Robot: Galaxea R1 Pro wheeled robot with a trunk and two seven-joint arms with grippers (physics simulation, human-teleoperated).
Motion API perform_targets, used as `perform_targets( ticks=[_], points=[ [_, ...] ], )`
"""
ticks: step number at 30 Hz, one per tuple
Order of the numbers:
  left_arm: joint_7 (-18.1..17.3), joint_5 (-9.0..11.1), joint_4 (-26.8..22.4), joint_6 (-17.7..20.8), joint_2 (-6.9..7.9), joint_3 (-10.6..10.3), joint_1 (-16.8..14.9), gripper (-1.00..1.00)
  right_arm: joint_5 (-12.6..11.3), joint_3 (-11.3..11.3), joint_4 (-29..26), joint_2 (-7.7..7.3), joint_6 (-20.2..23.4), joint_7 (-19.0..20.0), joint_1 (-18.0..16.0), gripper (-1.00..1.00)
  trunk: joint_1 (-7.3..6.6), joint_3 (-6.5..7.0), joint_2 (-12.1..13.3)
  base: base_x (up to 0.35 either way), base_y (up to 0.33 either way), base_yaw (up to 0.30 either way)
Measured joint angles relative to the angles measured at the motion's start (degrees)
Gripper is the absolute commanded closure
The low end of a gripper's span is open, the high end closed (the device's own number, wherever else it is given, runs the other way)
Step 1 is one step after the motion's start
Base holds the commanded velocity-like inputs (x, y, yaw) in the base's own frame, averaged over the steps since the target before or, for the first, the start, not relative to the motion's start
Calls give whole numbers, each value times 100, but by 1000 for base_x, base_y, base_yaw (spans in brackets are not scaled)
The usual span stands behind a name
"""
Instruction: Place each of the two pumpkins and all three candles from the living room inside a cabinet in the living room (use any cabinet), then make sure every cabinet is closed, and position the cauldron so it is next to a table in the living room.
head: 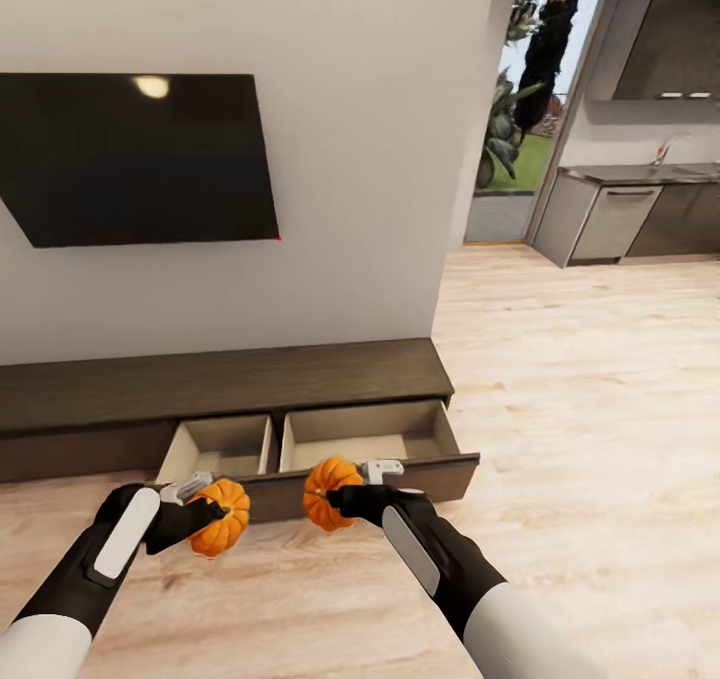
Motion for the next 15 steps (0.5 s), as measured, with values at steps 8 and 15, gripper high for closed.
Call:
perform_targets(
  ticks=[8,15],
  points=[
    [1,249,-312,211,8,48,52,100,2,-4,-3,0,-300,-7,25,100,0,1,0,187,0,-6],
    [3,296,-341,229,15,59,54,100,17,-248,-7,-137,-379,-6,32,100,0,1,0,18,-20,0]
  ],
)
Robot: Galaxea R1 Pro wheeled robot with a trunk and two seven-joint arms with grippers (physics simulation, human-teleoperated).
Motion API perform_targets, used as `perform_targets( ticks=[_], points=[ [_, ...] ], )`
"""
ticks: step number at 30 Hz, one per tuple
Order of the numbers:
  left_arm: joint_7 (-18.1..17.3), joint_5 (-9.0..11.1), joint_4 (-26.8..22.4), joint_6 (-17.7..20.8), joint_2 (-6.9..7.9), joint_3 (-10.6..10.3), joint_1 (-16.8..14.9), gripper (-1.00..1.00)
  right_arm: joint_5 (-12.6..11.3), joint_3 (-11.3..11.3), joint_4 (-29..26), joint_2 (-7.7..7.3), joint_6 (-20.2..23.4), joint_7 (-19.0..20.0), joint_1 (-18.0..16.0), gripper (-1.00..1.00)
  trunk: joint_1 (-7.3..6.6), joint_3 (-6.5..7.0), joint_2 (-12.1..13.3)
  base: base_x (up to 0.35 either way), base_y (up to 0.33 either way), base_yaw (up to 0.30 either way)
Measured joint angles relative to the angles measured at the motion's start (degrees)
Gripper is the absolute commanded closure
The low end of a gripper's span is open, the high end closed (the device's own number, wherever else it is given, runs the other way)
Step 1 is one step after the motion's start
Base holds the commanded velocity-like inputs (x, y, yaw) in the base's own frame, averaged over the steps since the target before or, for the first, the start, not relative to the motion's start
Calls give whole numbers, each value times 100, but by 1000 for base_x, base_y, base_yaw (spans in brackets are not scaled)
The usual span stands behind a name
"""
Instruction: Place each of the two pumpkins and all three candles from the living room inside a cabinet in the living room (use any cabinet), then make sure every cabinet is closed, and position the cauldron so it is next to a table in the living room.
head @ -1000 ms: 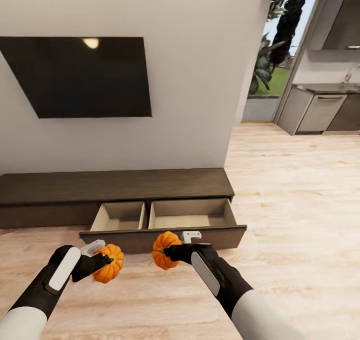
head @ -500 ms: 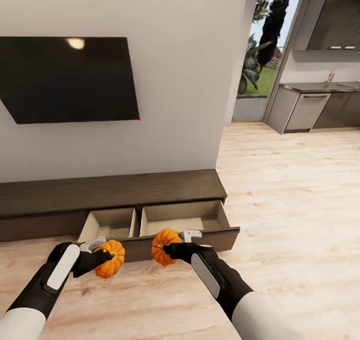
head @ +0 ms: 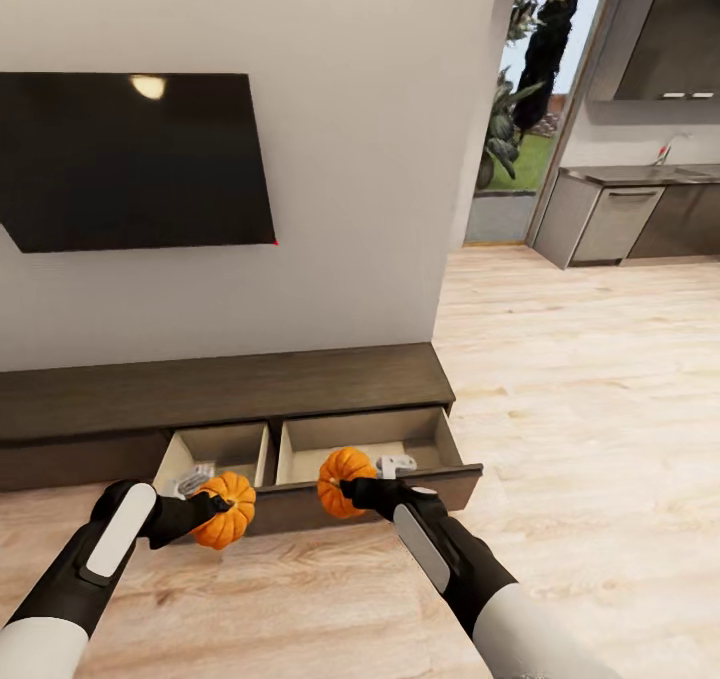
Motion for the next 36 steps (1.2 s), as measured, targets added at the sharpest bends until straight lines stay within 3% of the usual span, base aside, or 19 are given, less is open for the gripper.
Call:
perform_targets(
  ticks=[2,6,24,36],
  points=[
    [0,-11,-1,-4,6,1,0,100,3,-269,5,-9,10,11,4,100,0,0,0,90,-190,0],
    [-1,7,-1,-15,6,-2,0,100,-27,-389,7,-14,18,16,4,100,0,0,0,134,-235,0],
    [0,1,-1,-33,-5,-9,9,100,-24,-414,9,-11,36,16,6,100,0,-1,1,207,-224,0],
    [0,-6,0,-31,-5,-9,9,100,-32,-430,20,10,51,-26,8,100,0,-1,1,234,-30,0]
  ],
)
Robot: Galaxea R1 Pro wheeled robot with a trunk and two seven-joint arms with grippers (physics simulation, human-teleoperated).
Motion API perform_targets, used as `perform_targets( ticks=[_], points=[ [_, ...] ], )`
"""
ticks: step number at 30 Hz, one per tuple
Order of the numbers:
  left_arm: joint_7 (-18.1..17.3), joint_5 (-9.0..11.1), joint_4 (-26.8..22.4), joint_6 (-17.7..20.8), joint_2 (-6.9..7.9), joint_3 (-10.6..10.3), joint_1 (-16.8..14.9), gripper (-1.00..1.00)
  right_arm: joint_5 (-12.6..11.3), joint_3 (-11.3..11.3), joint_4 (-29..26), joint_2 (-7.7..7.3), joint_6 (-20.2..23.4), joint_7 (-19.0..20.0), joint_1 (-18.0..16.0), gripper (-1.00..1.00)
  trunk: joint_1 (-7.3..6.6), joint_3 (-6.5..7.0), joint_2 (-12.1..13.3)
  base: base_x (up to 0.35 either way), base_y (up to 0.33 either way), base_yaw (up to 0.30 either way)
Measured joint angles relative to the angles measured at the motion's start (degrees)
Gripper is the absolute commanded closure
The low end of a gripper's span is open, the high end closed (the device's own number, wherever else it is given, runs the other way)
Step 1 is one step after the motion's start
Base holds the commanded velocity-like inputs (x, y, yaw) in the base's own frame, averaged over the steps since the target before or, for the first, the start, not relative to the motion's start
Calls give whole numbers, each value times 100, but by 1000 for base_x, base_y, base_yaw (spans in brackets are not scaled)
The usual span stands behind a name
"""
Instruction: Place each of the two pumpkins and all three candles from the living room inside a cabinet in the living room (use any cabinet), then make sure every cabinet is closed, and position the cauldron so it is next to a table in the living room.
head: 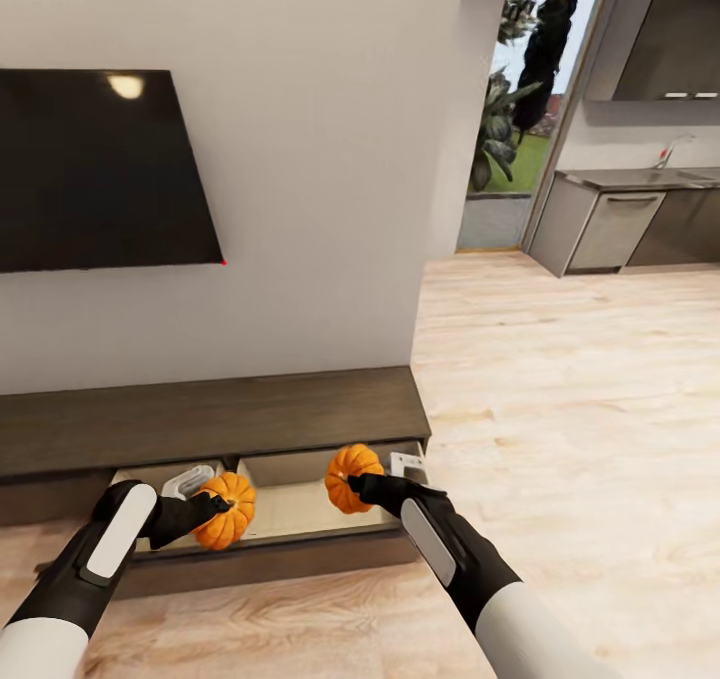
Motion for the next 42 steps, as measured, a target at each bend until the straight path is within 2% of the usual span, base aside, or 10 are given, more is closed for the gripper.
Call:
perform_targets(
  ticks=[3,6,12,17,25,31,42],
  points=[
    [-1,3,0,-1,-4,-3,0,100,-10,12,15,31,21,-32,-2,100,0,0,0,192,0,0],
    [-1,21,0,-6,-8,-8,-1,100,22,27,9,121,126,-275,-7,100,0,0,0,94,0,0],
    [-1,18,0,-6,-9,-8,-1,100,46,33,-208,127,1219,-1205,-86,100,0,1,-1,18,0,0],
    [2,20,-1,-21,-17,-23,1,100,17,39,-549,126,1481,-1692,-96,100,0,1,-1,57,0,0],
    [12,10,0,-60,-27,-48,-18,100,30,48,-535,127,1497,-1792,-97,100,0,0,0,122,-24,0],
    [9,6,0,-63,-42,-61,-18,100,46,51,-422,127,1491,-1801,-97,100,0,0,0,149,-194,0],
    [31,-16,3,-70,-250,-65,-18,100,68,69,-81,127,1422,-1796,-97,100,0,0,0,80,-113,0]
  ],
)
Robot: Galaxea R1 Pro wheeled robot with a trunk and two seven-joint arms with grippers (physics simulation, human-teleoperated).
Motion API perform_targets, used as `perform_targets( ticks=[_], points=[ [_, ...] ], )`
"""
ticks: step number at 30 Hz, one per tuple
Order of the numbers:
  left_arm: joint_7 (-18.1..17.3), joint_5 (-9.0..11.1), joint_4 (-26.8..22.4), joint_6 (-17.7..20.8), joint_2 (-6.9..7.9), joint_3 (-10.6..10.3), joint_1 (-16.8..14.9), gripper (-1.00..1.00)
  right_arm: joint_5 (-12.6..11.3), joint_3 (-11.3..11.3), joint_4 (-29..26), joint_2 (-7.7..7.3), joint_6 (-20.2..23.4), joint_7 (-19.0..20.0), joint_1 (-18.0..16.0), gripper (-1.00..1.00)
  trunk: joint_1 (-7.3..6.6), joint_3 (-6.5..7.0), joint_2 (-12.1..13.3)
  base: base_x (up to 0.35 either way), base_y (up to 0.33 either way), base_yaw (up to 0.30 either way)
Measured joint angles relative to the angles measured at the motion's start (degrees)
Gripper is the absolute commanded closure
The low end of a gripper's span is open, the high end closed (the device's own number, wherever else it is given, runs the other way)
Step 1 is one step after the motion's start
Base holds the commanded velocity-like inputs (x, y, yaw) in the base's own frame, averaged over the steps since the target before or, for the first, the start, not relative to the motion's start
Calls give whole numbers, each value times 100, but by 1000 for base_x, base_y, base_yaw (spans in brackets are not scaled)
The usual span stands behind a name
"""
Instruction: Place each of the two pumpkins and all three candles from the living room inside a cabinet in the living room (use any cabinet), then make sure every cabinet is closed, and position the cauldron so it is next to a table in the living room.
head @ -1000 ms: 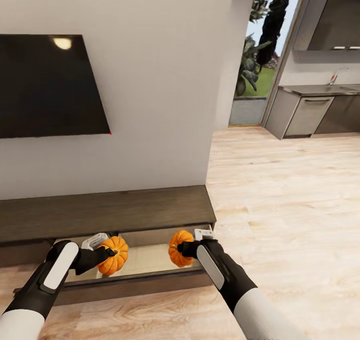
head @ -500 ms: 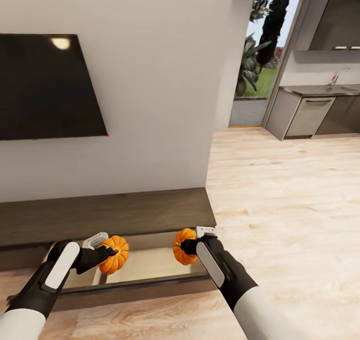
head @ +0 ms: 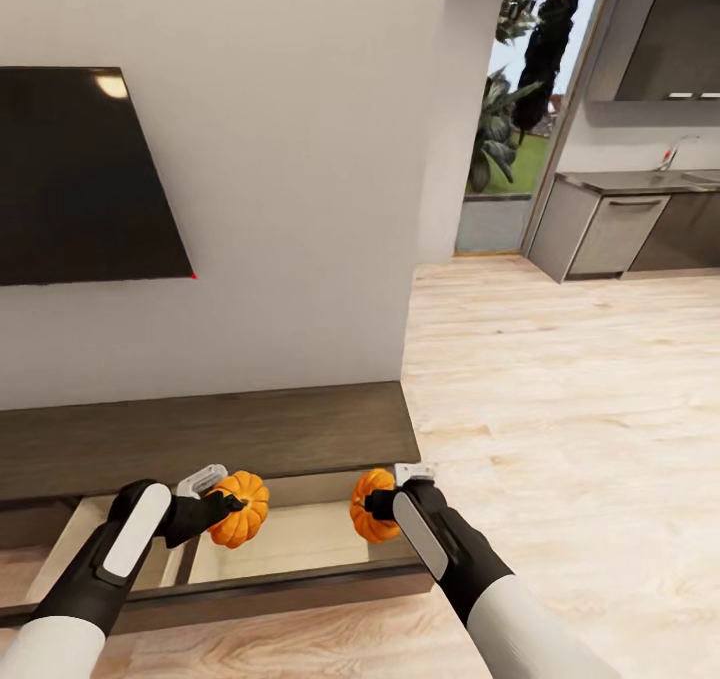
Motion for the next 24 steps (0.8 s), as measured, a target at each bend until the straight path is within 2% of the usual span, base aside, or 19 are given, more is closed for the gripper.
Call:
perform_targets(
  ticks=[9,15,22,24],
  points=[
    [7,-32,25,3,-29,-8,0,100,-24,5,17,0,-360,34,0,100,197,-161,-359,1,-1,0],
    [25,-31,40,-10,-31,-191,0,100,-9,22,11,0,-401,70,8,100,329,-269,-600,0,0,0],
    [15,-37,47,-14,-31,-224,0,100,-8,26,-21,0,-394,72,9,100,483,-394,-881,0,0,0],
    [-3,-34,45,-12,-31,-225,0,100,-29,28,-29,0,-382,72,8,100,483,-395,-882,0,0,0]
  ],
)
